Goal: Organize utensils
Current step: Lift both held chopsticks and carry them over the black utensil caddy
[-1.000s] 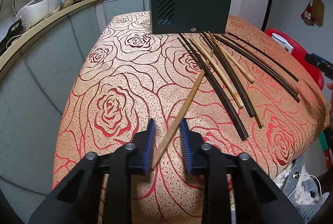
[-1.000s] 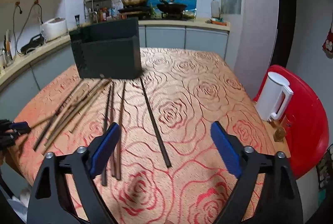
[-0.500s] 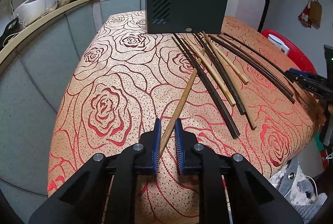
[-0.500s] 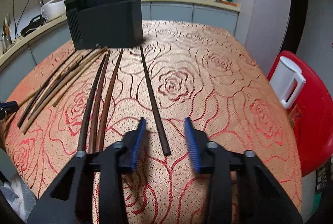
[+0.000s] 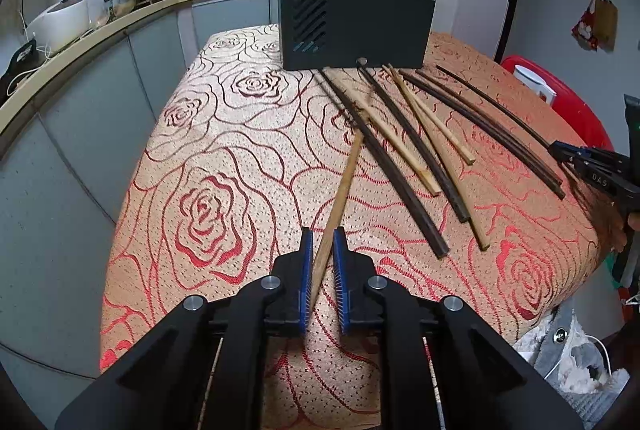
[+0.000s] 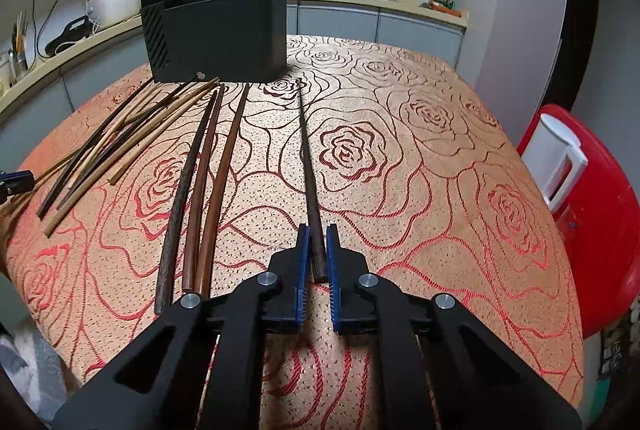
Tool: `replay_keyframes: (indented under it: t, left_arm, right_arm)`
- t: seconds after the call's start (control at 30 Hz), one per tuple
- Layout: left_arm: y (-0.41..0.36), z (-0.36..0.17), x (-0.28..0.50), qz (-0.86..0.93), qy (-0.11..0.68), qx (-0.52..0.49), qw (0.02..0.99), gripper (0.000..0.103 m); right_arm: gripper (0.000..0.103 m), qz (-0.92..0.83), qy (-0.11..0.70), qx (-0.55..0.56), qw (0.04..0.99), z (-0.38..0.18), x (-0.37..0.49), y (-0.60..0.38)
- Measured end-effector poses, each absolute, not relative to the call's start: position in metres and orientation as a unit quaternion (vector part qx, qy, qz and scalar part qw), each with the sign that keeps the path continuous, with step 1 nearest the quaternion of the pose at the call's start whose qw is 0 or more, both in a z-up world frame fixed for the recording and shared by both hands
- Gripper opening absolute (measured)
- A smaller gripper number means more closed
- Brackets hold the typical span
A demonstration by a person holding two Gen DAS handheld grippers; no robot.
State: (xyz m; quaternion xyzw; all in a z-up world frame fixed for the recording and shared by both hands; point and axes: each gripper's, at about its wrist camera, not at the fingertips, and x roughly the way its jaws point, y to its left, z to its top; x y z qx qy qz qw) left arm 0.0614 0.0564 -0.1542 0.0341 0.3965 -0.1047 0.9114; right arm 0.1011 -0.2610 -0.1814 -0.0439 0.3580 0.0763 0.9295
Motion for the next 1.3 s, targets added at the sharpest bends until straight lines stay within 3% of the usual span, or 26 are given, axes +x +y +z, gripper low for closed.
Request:
replay_keyframes:
  t: [0.73, 1.3]
  left_arm:
    - [0.049, -0.038, 0.036, -0.131, 0.280, 0.075, 0.948, 0.006]
    - [0.052, 0.019, 0.088, -0.137, 0.233, 0.035, 0.962, 0.006]
  right_arm:
    - [0.008, 0.127, 0.215, 0.018, 0.968, -0.056, 0.060, -0.260]
    - [0.008, 0.156, 0.200, 0.053, 0.966, -0.004, 0.112, -0.242]
